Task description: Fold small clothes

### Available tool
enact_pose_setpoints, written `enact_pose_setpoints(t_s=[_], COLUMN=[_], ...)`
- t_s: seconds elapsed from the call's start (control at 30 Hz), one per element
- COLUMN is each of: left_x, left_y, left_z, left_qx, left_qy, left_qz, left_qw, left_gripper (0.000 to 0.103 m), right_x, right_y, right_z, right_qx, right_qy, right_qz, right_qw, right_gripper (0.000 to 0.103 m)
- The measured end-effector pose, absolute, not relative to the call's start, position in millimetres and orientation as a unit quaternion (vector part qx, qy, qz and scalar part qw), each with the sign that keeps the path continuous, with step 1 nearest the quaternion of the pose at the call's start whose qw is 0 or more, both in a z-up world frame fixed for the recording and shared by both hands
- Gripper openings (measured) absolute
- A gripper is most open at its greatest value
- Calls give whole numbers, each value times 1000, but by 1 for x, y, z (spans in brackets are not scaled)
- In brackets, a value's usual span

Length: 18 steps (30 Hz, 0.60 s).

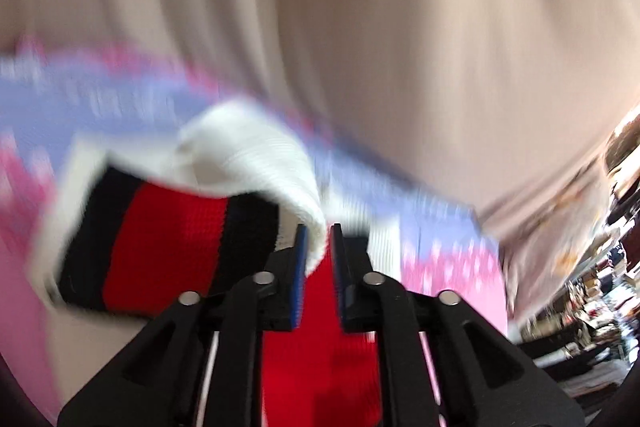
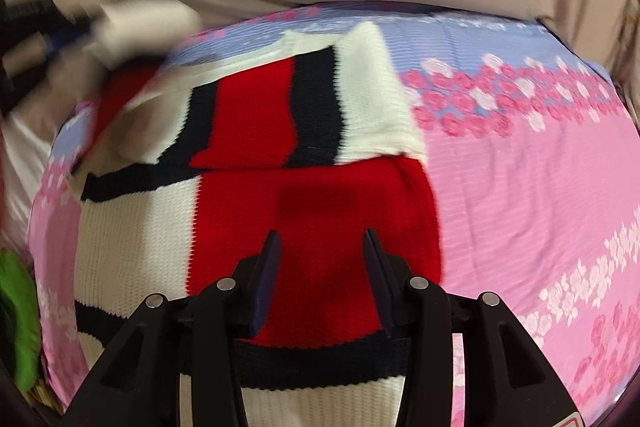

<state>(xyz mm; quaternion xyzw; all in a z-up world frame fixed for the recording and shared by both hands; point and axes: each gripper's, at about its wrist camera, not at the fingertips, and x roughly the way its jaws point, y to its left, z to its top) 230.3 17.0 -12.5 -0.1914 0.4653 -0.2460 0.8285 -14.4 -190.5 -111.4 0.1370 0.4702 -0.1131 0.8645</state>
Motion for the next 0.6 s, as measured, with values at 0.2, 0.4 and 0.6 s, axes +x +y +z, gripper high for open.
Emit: enact_pose_setpoints(t_s=[0.2,0.4,0.6], left_x=[183,195,214], left_y=[52,153,188], left_z=[-73,-103,-124], left_qx=[-252,-346,-404], left_qy=[510,511,519], left_qz=[-181,-54,-9], left_qw=[802,785,753], left_gripper=[50,50,50], right_x=[-22,41,123], right_y=[-213,-203,-202], right_z=[-106,-96,-122], right_qx=[147,139,177], right_qy=[460,447,479], right_qz=[-122,-74,-83], right_qw=[867,881,856], right_gripper=[47,57,68])
